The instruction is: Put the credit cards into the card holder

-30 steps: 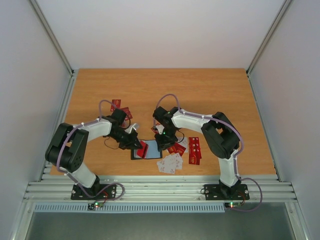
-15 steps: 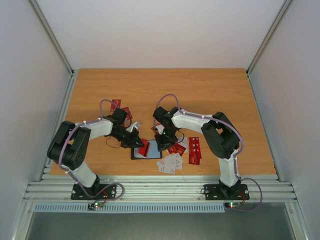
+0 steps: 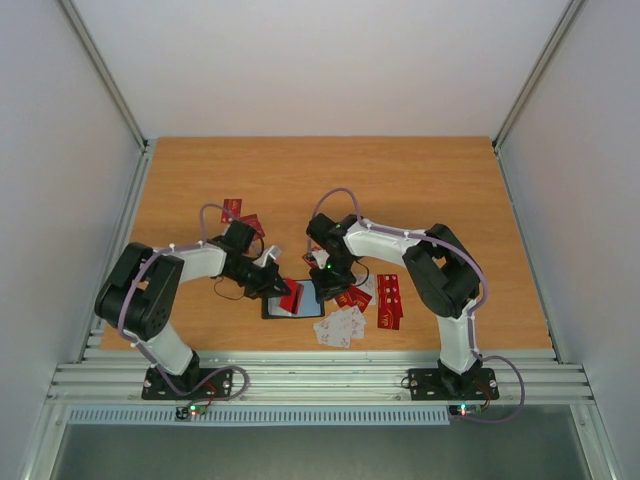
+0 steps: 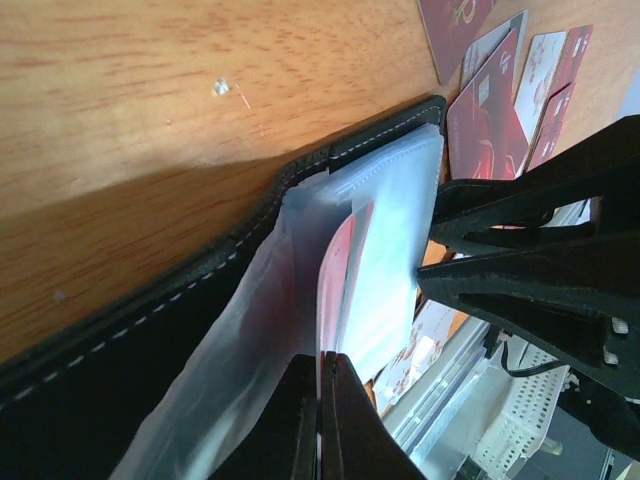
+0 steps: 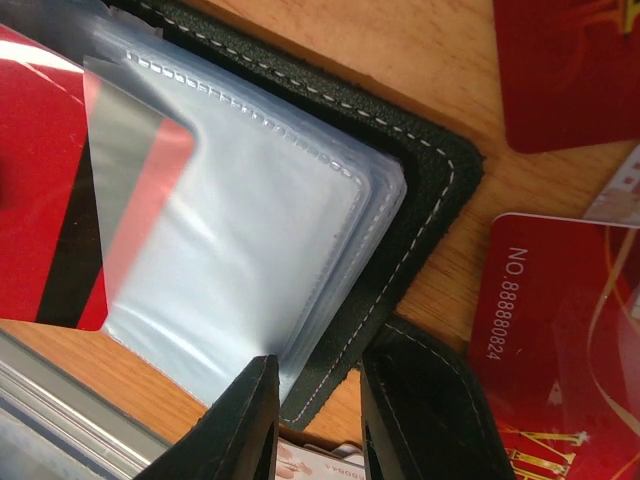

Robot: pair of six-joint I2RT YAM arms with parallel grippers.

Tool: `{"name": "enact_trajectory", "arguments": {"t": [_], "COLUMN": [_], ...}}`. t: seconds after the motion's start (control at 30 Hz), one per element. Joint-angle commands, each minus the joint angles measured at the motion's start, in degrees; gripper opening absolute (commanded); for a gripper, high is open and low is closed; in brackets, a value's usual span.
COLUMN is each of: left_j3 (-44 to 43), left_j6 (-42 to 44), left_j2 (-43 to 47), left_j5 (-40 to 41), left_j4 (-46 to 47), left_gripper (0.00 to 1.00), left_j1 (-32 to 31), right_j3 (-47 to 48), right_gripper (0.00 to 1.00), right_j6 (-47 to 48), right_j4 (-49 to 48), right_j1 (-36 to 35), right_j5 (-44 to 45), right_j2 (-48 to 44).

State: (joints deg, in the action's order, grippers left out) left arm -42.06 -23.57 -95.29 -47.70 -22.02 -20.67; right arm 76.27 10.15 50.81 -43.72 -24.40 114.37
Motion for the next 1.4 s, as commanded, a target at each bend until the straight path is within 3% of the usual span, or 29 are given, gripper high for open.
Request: {"name": "enact_trajectory", "arguments": {"t": [0.0, 0.3, 0.7, 0.83, 1.37], "left_j3": [3.0, 7.1, 9.3, 9.0, 1.7], "left_j6": [-3.1, -8.0, -11.3, -11.7, -6.9], "left_j2": [0.3, 1.2, 1.5, 2.6, 6.0], "left_j5": [2.9, 4.5, 6.9, 8.7, 14.6], "left_j4": [5.8, 14.2, 18.2, 15.8, -2.5], "left_gripper": [0.00, 0.00, 0.00, 0.02, 0.29], "left_j1": [-0.8, -2.4, -4.2, -4.9, -6.4], "right_j3": [-2.2, -3.4, -4.2, -3.9, -4.2], "right_gripper": [0.24, 0.23, 0.23, 0.23, 0.24], "right_j6": [0.8, 1.0, 0.6, 0.2, -3.5], "right_j4": [-0.5, -1.0, -1.5, -1.2, -2.2], "right_j1": [-0.5, -0.5, -0.5, -0.4, -0.4], "right_j5": [0.1, -1.1, -1.7, -1.7, -2.5], "right_j2": [0.5, 0.3, -0.5, -1.3, -6.1]}}
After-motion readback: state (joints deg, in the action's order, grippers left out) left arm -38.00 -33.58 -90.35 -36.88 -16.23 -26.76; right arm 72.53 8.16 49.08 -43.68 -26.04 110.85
